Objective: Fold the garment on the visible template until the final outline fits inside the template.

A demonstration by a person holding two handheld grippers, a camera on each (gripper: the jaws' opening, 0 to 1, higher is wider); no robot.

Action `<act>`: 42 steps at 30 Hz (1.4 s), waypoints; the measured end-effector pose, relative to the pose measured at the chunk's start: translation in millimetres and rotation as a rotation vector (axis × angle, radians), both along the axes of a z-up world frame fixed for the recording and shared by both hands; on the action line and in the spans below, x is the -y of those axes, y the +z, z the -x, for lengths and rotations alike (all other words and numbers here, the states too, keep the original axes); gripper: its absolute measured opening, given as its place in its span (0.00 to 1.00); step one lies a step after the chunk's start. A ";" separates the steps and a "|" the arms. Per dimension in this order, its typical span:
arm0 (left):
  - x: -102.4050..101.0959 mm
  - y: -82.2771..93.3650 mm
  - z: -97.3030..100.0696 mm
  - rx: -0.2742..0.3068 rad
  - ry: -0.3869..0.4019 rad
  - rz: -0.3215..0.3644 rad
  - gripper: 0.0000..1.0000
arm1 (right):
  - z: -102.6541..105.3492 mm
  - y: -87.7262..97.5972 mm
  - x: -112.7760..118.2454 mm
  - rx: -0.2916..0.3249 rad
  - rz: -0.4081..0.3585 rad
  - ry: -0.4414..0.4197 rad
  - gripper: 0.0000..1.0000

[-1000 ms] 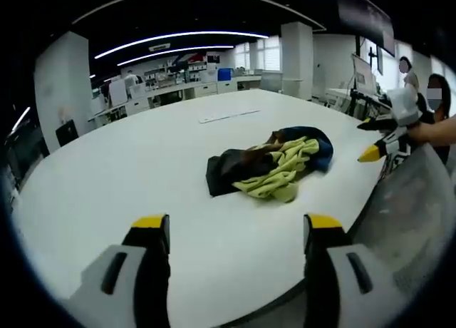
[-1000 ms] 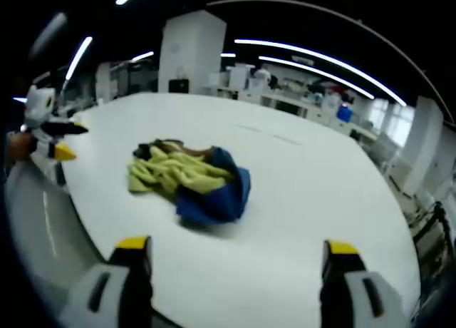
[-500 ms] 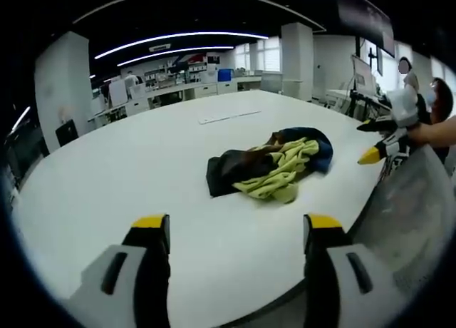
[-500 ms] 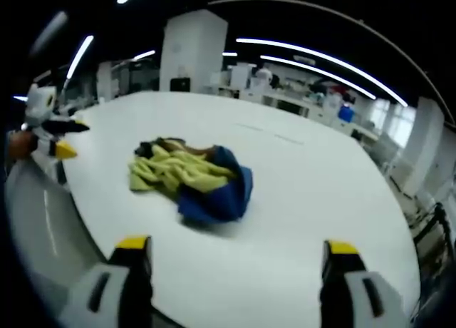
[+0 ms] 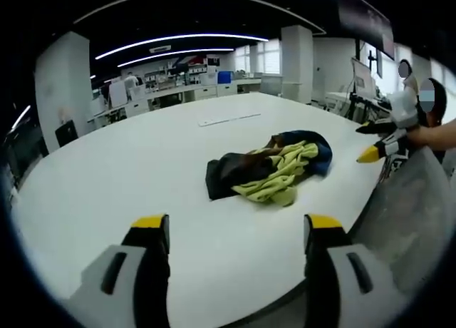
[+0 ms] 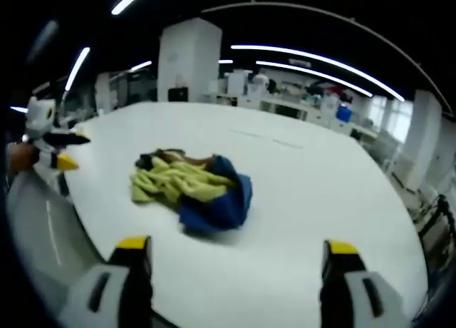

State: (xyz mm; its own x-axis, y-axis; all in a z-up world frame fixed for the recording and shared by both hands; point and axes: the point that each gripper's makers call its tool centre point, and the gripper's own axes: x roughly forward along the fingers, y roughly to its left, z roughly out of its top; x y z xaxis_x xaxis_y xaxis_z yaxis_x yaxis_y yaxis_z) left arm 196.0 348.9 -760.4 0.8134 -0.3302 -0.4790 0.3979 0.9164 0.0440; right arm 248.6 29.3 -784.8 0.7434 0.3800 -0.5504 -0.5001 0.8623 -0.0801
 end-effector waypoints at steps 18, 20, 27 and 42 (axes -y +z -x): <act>0.9 -3.0 -13.3 -0.038 -0.042 0.035 0.73 | 1.6 -4.5 -10.0 -0.047 -0.080 -0.010 1.00; 4.3 -2.5 -10.6 -0.072 -0.022 0.107 0.69 | -0.7 -2.4 -10.5 -0.034 -0.081 -0.005 1.00; 6.8 6.7 -26.7 -0.068 -0.034 0.126 0.63 | -19.0 5.8 -13.2 -0.027 -0.076 0.063 1.00; 40.5 -0.5 -90.5 -0.139 -0.093 0.193 0.46 | -83.4 33.2 -35.5 -0.056 -0.149 0.176 0.68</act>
